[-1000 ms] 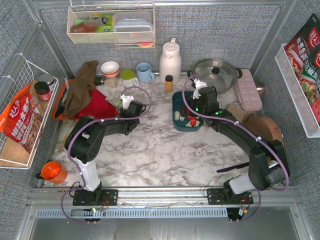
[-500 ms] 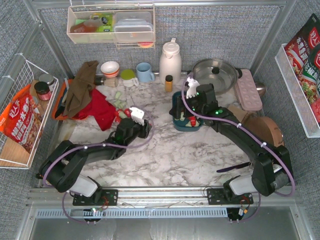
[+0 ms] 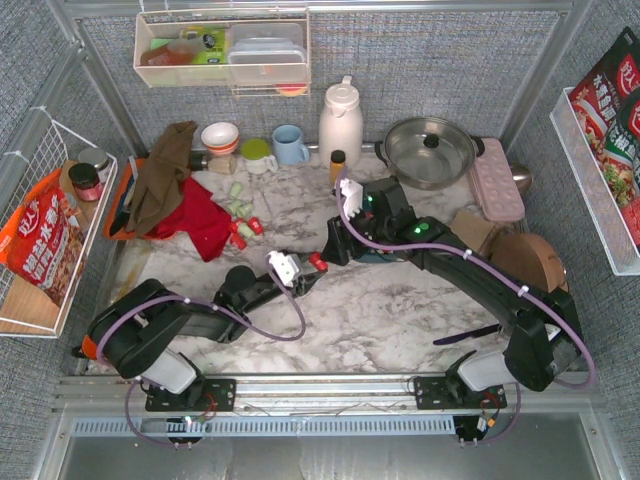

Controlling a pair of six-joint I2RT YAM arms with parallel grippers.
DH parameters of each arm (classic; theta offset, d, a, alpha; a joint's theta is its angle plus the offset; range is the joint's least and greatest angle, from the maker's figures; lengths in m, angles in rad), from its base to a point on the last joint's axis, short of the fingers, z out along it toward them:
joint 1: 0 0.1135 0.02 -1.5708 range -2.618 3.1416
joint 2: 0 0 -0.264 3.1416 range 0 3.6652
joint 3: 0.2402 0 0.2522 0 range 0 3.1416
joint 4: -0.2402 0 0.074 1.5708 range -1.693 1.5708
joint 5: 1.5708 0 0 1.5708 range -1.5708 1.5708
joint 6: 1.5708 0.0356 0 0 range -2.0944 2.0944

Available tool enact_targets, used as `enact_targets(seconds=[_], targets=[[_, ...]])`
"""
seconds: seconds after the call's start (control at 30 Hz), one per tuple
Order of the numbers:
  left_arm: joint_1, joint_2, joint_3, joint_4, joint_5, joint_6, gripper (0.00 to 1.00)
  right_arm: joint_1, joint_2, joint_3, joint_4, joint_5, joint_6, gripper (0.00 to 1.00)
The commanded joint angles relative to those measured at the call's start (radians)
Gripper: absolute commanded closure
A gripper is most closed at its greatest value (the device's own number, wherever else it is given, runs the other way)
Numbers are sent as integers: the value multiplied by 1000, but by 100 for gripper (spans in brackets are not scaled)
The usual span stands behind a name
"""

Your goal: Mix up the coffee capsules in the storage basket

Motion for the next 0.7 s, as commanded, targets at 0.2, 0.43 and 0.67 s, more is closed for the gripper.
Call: enact_targets(seconds=[0.2, 0.43, 0.67], targets=[[-33, 38, 26, 207, 56, 24, 60, 37, 31, -9, -51, 8, -39, 44], [-41, 41, 31, 208, 52, 12, 57, 54, 56, -4, -43, 9, -31, 58], [-42, 30, 8, 211, -20, 11, 14, 52, 41, -15, -15, 103, 4, 85]])
